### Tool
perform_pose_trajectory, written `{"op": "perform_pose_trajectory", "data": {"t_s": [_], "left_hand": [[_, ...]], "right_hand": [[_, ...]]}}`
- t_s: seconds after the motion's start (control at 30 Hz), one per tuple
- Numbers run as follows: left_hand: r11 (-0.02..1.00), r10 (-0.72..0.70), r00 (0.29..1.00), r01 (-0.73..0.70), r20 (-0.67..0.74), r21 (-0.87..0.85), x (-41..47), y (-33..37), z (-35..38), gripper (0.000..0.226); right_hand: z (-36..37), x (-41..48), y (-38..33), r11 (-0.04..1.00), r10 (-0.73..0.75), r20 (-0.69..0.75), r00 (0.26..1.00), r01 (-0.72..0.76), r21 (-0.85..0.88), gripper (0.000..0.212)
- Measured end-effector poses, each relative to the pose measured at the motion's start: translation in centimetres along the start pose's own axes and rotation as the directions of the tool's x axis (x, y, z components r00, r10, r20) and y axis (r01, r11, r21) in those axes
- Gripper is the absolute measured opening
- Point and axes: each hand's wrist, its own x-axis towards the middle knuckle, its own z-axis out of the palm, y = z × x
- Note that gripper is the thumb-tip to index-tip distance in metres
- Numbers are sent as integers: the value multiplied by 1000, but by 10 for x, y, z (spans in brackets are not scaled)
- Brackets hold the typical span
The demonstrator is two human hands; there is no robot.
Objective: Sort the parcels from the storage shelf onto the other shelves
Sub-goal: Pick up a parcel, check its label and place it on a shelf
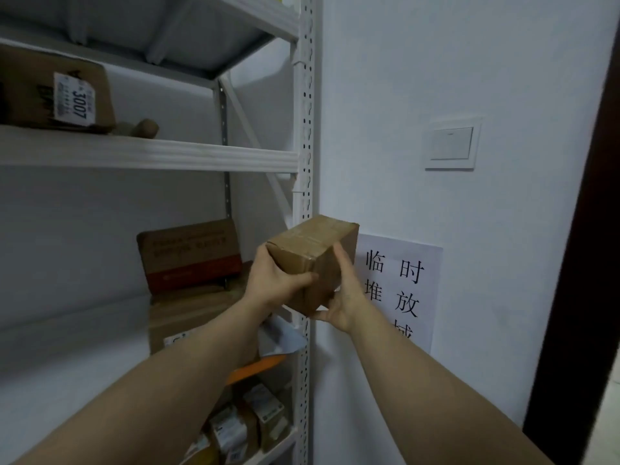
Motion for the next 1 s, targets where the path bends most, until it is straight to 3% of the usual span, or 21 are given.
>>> {"op": "perform_pose_trajectory", "data": {"t_s": [0.1,0.27,0.4,0.63,0.73,0.87,1.0], "left_hand": [[958,-217,976,208,-26,-198,10,-12,-21,103],[729,-491,867,460,82,-506,13,-20,-52,89],[647,-492,855,487,167,-587,12,-28,-66,59],[656,-470,872,449,137,-607,11,-28,-85,61],[630,-488,849,503,202,-592,9,-22,-91,49],[628,-544,824,524,157,-575,10,-23,-93,54],[620,-563,812,536,150,-573,8,-28,-94,53]], "right_hand": [[19,10,9,1000,12,-36,999,-12,-8,81],[33,20,20,994,55,29,998,-57,91,60],[47,27,34,995,57,122,991,-67,80,68],[55,33,39,998,21,138,990,-28,50,40],[55,34,41,999,21,147,989,-26,30,50],[55,34,45,1000,7,142,990,-7,0,71],[56,34,48,999,-36,158,987,40,-17,73]]}}
